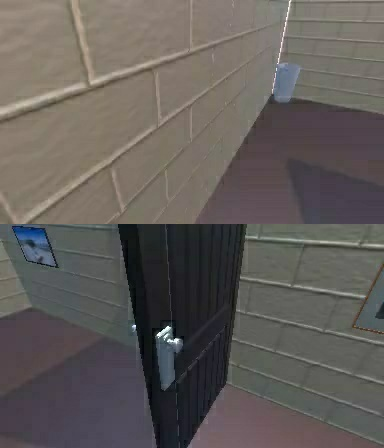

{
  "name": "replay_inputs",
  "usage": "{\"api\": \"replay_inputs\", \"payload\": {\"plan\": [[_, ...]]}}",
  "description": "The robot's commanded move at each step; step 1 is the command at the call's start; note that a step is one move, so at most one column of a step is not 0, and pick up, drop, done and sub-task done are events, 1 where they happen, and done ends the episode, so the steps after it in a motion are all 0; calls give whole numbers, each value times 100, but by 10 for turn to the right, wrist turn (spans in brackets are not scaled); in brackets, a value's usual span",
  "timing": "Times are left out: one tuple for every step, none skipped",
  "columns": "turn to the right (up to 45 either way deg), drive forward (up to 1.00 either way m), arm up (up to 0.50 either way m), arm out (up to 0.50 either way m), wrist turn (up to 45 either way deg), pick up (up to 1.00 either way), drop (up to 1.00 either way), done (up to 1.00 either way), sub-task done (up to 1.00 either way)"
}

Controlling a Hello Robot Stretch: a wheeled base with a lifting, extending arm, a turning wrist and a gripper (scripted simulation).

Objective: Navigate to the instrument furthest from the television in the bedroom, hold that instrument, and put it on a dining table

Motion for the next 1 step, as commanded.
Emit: {"api": "replay_inputs", "payload": {"plan": [[300,0,0,0,0,0,0,0,0]]}}
